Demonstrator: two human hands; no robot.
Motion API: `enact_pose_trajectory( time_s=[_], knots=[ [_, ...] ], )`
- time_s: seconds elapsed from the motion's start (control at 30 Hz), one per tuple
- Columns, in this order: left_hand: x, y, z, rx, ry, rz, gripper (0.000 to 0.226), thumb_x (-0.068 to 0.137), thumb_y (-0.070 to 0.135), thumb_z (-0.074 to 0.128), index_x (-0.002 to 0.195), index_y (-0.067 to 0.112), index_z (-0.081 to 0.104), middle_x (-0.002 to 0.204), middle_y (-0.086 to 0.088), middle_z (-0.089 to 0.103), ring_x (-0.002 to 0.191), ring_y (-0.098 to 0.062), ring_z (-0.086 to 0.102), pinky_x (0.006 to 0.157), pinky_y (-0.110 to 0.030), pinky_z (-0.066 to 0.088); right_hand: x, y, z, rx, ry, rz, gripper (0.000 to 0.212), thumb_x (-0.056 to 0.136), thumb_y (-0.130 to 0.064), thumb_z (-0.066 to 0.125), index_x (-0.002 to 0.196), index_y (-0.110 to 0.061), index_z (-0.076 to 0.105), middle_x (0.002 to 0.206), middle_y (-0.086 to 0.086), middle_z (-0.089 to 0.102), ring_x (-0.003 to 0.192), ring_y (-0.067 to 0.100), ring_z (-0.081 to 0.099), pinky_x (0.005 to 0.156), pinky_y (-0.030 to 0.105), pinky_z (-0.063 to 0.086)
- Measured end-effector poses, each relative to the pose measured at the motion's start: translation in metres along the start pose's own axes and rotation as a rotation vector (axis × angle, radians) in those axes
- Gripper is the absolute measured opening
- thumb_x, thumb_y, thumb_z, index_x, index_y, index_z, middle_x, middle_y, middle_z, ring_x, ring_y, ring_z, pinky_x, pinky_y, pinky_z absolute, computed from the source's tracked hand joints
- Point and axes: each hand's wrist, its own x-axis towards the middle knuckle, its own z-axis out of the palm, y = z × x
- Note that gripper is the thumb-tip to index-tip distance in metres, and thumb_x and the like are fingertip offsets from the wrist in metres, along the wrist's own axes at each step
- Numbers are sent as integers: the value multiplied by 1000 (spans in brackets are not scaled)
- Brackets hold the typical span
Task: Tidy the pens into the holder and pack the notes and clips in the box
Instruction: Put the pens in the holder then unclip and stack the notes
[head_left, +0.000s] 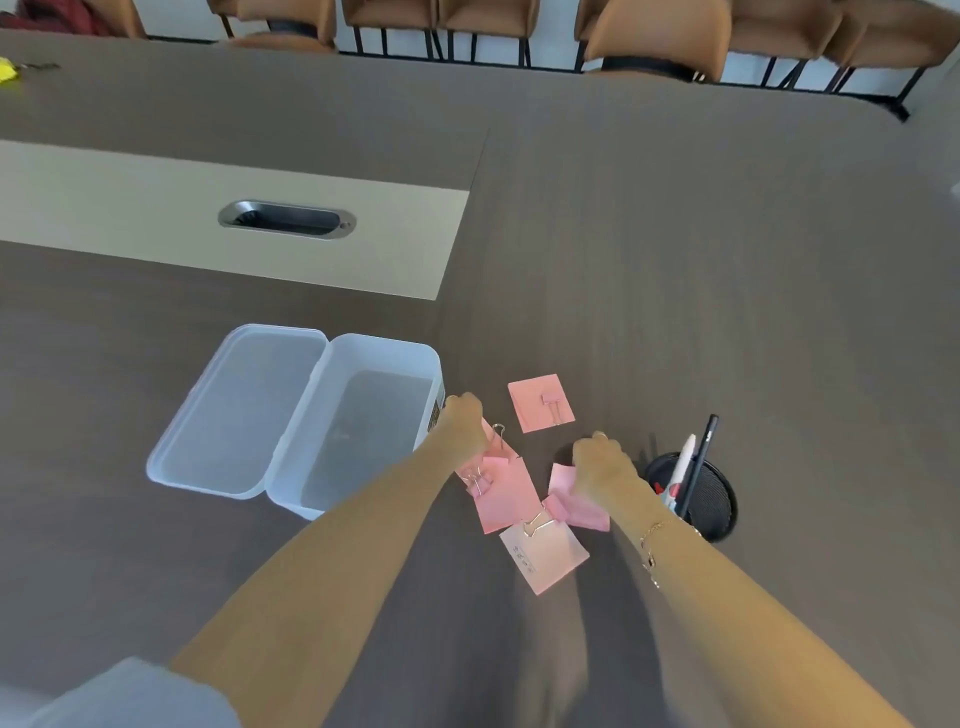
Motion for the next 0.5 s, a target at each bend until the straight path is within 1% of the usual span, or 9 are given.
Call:
enact_pose_trajectory(
  time_s=[0.07,0.13,0.17,0.2,0.27,0.3,0.37,0.43,0.5],
  knots=[
    [2,-3,1,-31,6,-25,25,83,20,65,95,1,53,91,-12,56,85,-26,60,67,-34,47,9,1,-7,203,-17,45,20,86,-6,54,103,0,64,98,15,64,88,28,59,66,27,49],
    [5,-7,5,-40,-1,-43,24,82,21,61,68,5,50,69,-7,46,64,-21,53,57,-30,45,18,1,-22,385,28,77,12,85,-8,54,76,-4,61,75,11,57,75,28,54,48,22,35],
    [5,-8,6,-36,-6,-42,23,81,21,62,68,4,53,72,-7,47,63,-21,51,59,-29,44,24,0,-30,463,55,87,18,86,-9,55,68,-7,56,71,9,55,74,27,53,46,21,32],
    [6,-9,9,-39,0,-29,21,81,22,63,78,2,59,82,-11,51,73,-24,54,67,-30,47,31,0,-38,551,76,79,21,86,-9,55,65,-8,54,73,10,55,75,26,52,46,20,33],
    [8,-10,15,-49,38,6,28,83,24,63,99,1,63,106,-17,55,101,-32,55,84,-36,46,43,-5,-52,705,78,52,16,87,-7,55,71,-6,56,83,11,57,80,24,53,51,21,36],
    [8,-9,16,-44,65,25,28,85,25,59,101,2,63,111,-18,56,108,-33,52,87,-39,45,49,-8,-57,732,68,31,13,87,-7,55,74,-5,57,87,11,58,83,25,54,53,22,38],
    [9,-9,15,-32,106,59,26,89,24,53,99,3,64,109,-19,60,112,-34,48,85,-41,43,66,-12,-58,637,46,-33,14,85,-7,57,72,-8,58,93,14,59,86,30,59,52,25,42],
    [10,-7,7,-17,137,109,26,93,24,48,100,2,61,104,-20,63,106,-36,52,80,-41,43,76,-18,-57,431,-2,-100,12,83,-9,58,70,-8,57,97,17,58,91,34,62,52,27,44],
    [9,-5,-5,-11,160,161,25,96,23,44,103,1,55,103,-21,65,98,-38,58,72,-39,41,84,-22,-54,202,-60,-144,10,80,-14,61,83,-5,61,106,17,54,100,34,60,62,30,50]
  ],
)
